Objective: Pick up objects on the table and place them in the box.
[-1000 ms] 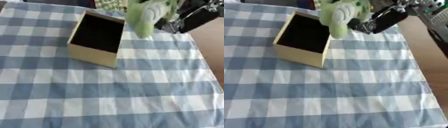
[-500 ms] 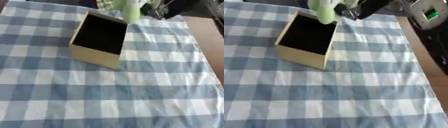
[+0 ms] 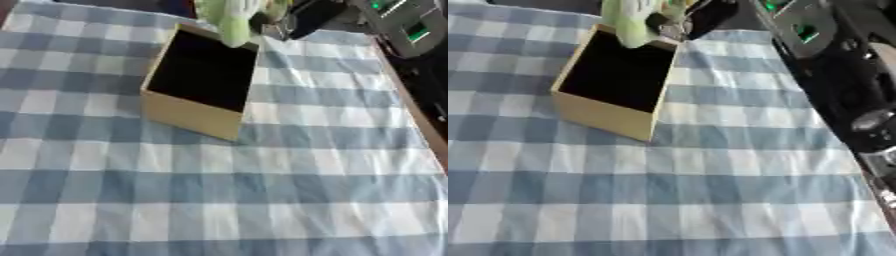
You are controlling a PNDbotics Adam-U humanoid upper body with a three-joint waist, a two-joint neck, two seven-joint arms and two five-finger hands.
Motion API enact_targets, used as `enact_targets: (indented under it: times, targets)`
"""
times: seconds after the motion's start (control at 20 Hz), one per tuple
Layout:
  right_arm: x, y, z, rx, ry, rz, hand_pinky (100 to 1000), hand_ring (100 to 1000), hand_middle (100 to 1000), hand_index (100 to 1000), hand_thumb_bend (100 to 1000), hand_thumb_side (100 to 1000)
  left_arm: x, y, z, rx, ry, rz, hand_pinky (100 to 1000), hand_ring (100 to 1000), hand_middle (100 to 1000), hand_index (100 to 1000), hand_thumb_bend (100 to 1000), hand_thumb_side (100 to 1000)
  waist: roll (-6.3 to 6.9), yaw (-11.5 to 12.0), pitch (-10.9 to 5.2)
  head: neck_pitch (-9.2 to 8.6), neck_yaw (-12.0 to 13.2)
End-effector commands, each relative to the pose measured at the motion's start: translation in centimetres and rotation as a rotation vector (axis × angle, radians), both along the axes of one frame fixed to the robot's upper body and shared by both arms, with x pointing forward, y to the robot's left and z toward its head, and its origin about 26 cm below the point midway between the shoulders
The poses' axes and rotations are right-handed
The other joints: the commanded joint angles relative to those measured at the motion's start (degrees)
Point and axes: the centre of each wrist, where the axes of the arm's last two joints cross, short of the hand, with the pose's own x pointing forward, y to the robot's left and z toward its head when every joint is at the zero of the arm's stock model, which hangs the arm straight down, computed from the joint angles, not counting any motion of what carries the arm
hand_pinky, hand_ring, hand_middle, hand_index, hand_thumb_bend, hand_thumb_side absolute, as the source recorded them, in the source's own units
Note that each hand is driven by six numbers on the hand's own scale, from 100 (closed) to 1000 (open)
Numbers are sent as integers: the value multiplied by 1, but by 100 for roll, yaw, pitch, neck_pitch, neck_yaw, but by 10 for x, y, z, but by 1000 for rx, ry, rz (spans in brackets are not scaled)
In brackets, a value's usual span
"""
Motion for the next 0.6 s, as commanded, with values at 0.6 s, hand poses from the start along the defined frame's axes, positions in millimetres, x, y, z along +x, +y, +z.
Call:
enact_targets:
  times: [0.6]
  targets:
    - [22, 5, -19, -56, 35, -18, 598, 495, 401, 643, 100, 149, -1, -6, 12, -3, -42, -34, 369, 649, 753, 647, 100, 779, -18, 156, -34, -131, -131]
